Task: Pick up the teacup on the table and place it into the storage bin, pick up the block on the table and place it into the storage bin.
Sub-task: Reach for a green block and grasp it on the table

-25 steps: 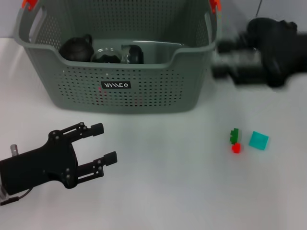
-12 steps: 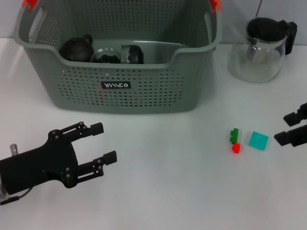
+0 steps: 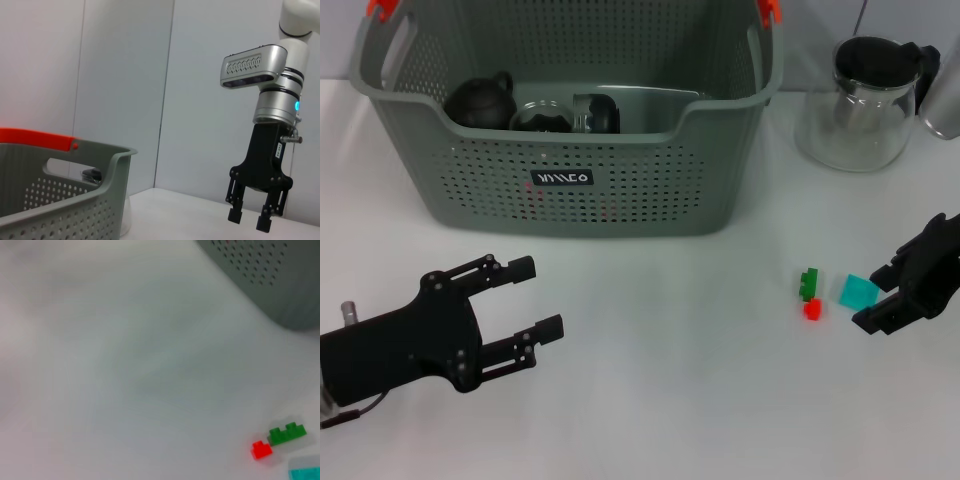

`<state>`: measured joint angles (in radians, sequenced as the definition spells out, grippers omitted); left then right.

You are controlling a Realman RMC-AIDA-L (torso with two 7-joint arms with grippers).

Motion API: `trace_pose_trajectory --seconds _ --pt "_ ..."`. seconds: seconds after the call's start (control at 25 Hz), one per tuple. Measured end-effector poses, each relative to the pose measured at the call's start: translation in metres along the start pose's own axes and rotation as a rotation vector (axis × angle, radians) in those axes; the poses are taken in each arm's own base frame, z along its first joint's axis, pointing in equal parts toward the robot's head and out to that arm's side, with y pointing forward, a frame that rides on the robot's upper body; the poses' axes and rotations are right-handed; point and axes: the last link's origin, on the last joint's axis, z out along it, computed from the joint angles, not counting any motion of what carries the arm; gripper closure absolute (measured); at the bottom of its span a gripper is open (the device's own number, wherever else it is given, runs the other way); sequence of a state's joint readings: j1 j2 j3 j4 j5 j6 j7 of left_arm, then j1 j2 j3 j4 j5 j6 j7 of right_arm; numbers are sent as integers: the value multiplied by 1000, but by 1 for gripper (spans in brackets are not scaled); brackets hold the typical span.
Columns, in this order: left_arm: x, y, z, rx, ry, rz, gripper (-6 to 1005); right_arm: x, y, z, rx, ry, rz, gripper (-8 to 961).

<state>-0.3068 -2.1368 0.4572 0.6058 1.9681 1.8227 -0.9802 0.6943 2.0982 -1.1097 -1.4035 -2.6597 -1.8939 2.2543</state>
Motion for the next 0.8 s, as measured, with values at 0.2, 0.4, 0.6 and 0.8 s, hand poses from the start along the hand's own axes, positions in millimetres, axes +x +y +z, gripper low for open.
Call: trace_pose_trajectory --seconds 0.2,0.4,0.6,0.8 --pt "0 0 -1 5 1 -1 267 -5 -1 2 0 14 -16 342" --pt "0 0 0 5 3 7 267 -11 -1 10 48 60 -59 342" --pt "-1 1 0 5 4 5 267 -16 -8 28 104 91 -75 342" --pt "-1 2 0 6 5 3 267 -27 -14 47 156 80 -90 343"
